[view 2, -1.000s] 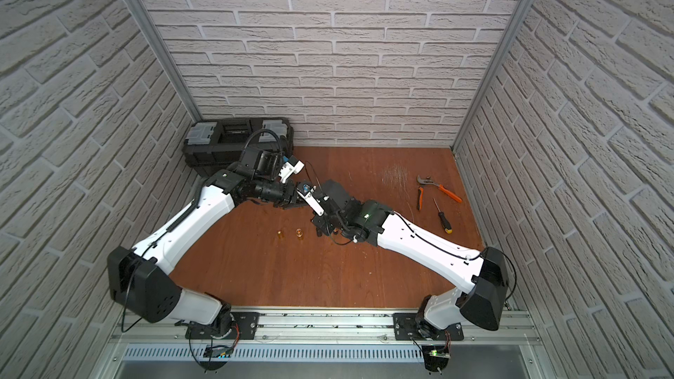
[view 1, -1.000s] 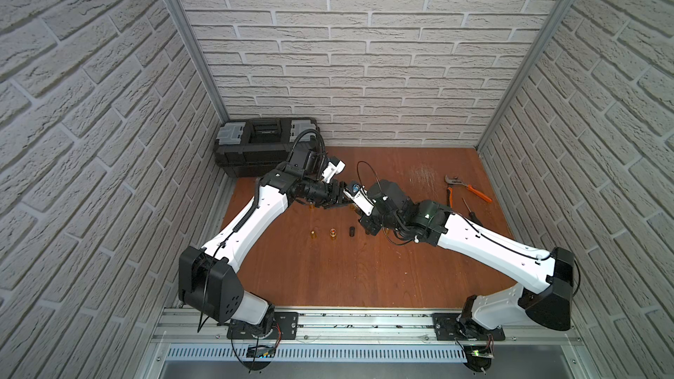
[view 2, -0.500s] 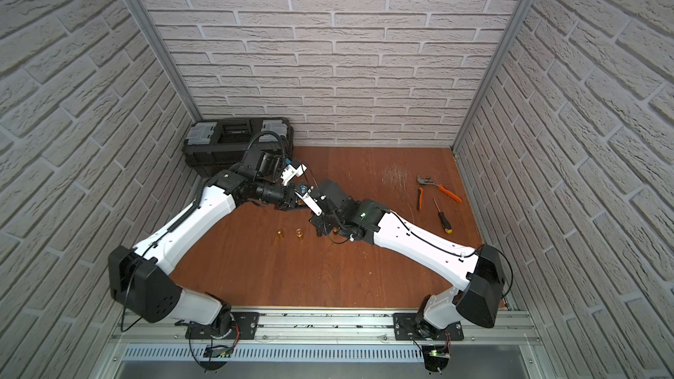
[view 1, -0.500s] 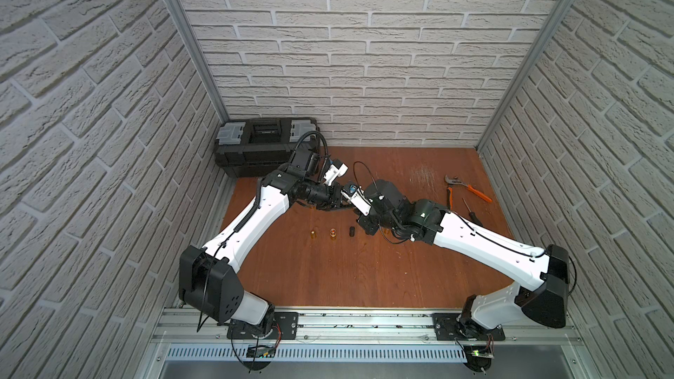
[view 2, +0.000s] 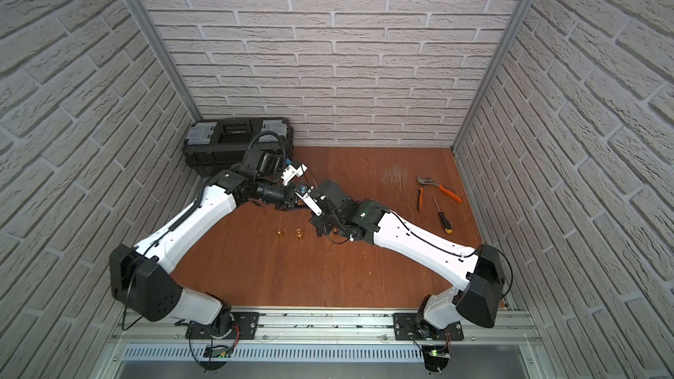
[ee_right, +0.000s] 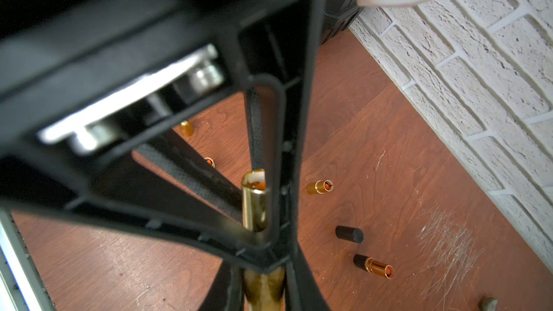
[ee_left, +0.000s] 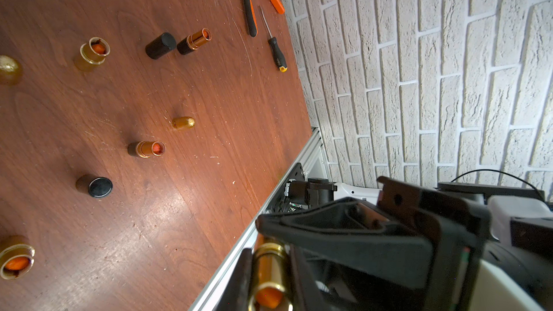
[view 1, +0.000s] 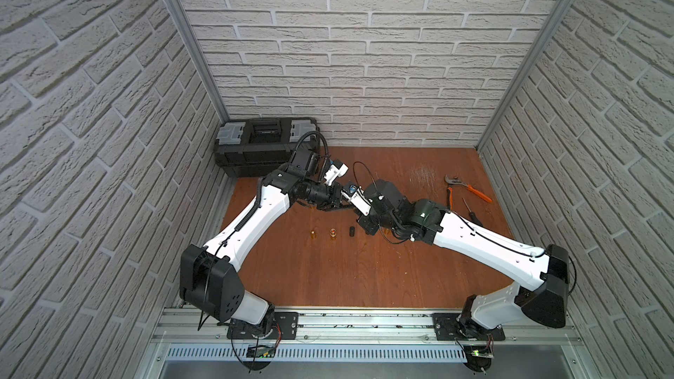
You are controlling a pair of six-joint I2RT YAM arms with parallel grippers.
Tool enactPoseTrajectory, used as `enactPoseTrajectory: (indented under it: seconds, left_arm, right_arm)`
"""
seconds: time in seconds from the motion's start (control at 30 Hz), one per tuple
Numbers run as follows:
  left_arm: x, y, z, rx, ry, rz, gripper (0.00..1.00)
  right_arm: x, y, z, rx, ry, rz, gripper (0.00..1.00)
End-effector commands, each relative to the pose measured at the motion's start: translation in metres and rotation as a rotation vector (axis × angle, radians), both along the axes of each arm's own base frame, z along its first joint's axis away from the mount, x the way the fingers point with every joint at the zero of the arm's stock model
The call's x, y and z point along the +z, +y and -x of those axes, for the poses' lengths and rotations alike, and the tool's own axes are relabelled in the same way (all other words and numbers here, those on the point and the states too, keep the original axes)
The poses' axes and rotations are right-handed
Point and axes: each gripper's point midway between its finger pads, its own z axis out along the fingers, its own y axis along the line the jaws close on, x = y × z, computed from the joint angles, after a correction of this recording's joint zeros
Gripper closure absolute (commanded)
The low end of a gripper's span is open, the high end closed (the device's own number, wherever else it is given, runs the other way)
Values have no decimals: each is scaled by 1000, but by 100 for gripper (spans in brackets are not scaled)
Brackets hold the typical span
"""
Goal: Open the lipstick cap
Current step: Place the lipstick at the center of the board.
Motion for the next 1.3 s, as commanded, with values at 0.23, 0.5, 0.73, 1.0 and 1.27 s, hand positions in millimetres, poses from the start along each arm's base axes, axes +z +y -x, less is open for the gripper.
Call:
enactPoseTrajectory:
  seconds: [0.23,0.5,0.73,1.0,1.27]
  left_arm:
    - [-15,6,-35,60,-143,-209,85]
    - [-52,-54,-66,30,-377,-422,85]
    - [-96,-113,-78,-14,-530,-569,83]
    - [-129,-173,-63,-120,-614,-596,81]
    - [-164,-198,-53,-191,-627,-650,80]
  right_arm:
    - [59,-32,-5,-97,-160,-14,65]
    - [80,-76,14,-176,-193,-8,65]
    - [99,-123,34,-252,-256,-37,65]
    - [108,-146,46,-291,-293,-77,65]
    - [102,-159,51,-319,-304,-82,65]
